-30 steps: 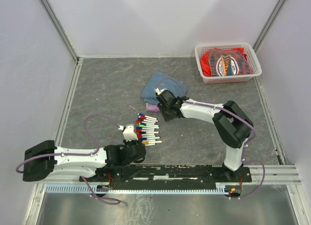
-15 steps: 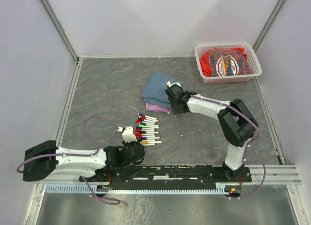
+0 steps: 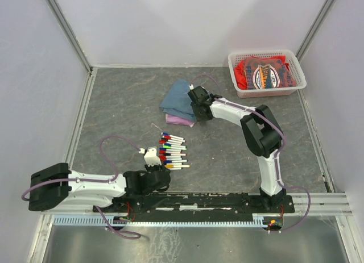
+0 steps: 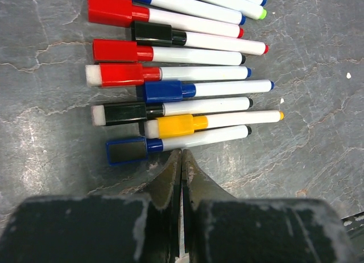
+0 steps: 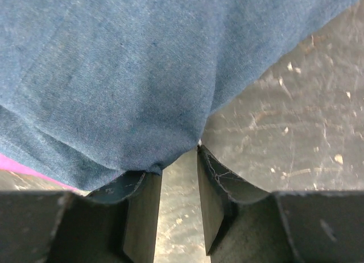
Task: Open the pen caps
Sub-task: Move the distractor to the center of the board.
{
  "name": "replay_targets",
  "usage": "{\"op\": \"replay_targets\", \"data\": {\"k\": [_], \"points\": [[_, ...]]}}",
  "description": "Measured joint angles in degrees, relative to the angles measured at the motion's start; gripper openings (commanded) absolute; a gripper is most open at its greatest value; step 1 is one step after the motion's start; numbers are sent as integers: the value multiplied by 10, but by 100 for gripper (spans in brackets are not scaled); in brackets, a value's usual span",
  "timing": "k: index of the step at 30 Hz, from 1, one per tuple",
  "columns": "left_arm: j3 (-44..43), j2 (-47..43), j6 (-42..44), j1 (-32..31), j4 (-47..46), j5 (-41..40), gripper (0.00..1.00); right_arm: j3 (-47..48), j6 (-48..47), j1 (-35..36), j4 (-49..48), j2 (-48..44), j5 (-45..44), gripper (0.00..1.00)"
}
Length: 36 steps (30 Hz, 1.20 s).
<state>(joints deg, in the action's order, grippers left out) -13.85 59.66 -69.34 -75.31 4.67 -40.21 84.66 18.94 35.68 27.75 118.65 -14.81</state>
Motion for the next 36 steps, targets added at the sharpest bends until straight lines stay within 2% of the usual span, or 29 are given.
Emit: {"op": "replay_targets", "data": {"k": [14,17,21,24,29,31,36], "points": [[0,8,0,0,-12,-2,3,220,-30,27,53,135,44,41],[0,8,0,0,-12,-2,3,210,-28,37,55,130,38,41],[1,5,0,0,-9,-1,3,144,-18,36,49,87,21,42],[3,2,0,0,-10,-1,3,107,-7,15,54,57,5,42],[3,2,0,0,-10,-1,3,110,3,-37,45,48,-18,44],[3,2,0,0,-10,-1,3,132,3,-56,50,58,-28,44],[4,2,0,0,-12,-2,3,292,1,-77,64,144,-48,45]]}}
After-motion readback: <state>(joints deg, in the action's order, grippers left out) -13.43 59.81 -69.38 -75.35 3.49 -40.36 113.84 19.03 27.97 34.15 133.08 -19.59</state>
